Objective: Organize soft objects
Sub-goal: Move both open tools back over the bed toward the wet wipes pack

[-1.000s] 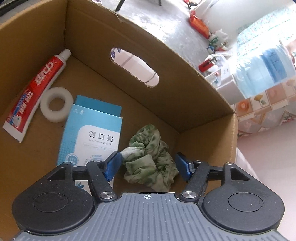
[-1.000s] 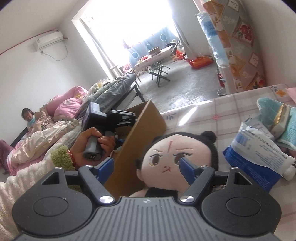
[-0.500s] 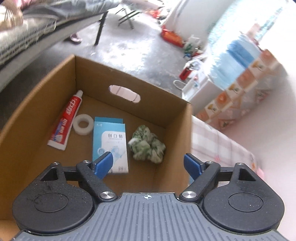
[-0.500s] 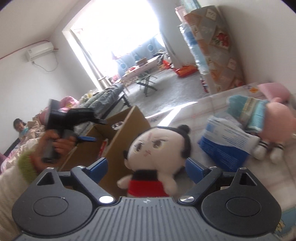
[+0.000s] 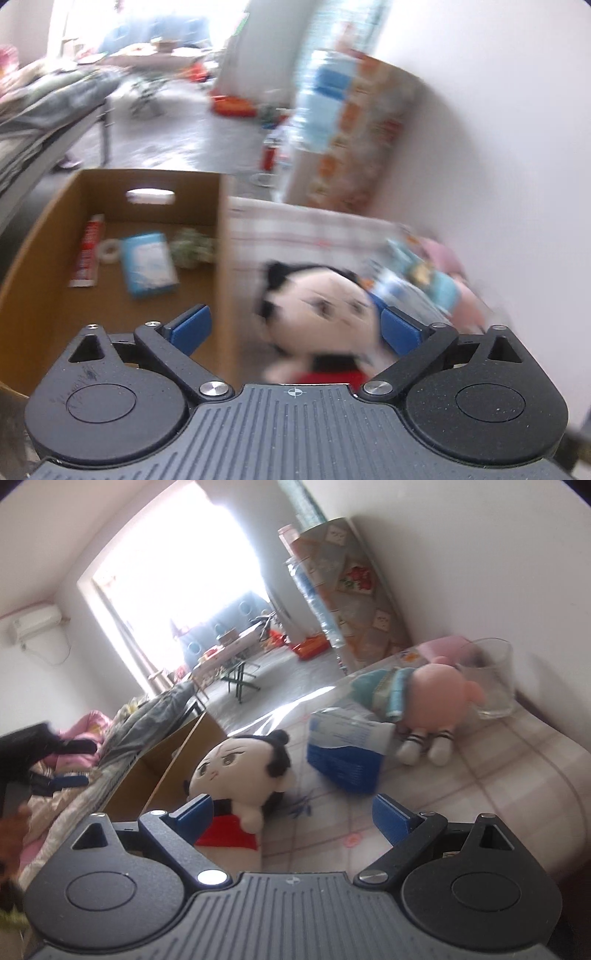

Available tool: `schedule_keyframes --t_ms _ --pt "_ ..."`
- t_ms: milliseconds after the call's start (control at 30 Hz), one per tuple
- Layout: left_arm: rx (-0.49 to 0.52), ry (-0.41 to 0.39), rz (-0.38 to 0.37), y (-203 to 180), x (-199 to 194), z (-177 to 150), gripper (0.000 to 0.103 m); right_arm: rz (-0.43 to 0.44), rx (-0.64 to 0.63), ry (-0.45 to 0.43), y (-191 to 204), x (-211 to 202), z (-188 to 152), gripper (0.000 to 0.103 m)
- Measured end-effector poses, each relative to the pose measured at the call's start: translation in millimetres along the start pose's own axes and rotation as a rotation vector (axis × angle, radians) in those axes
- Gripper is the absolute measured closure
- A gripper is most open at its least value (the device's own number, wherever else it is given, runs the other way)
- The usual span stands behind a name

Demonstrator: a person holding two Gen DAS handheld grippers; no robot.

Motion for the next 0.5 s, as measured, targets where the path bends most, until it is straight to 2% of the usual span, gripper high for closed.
schedule_keyframes --t_ms 167,300,500 --pt "0.173 -0.038 -0.064 -68 11 -34 0.001 0.003 -0.014 -0.030 -17 -8 12 0.008" --pt "0.285 -0.054 -0.099 -113 34 -58 0.001 0.031 -0.041 -0.043 -28 -4 29 0.008" --pt "0.430 -0.056 -0.113 -170 76 -78 0.002 0.123 -0.043 0.019 -49 34 61 0.012"
Point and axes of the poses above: each gripper's, at about its wrist camera, not at the fingertips, and x roughly the way its jaws point, y to its left, z to its top, the point moved 1 cm from there along x, roughly the way its jaws point, and after that the axes turned 7 degrees about x, right-handed, at the moved point
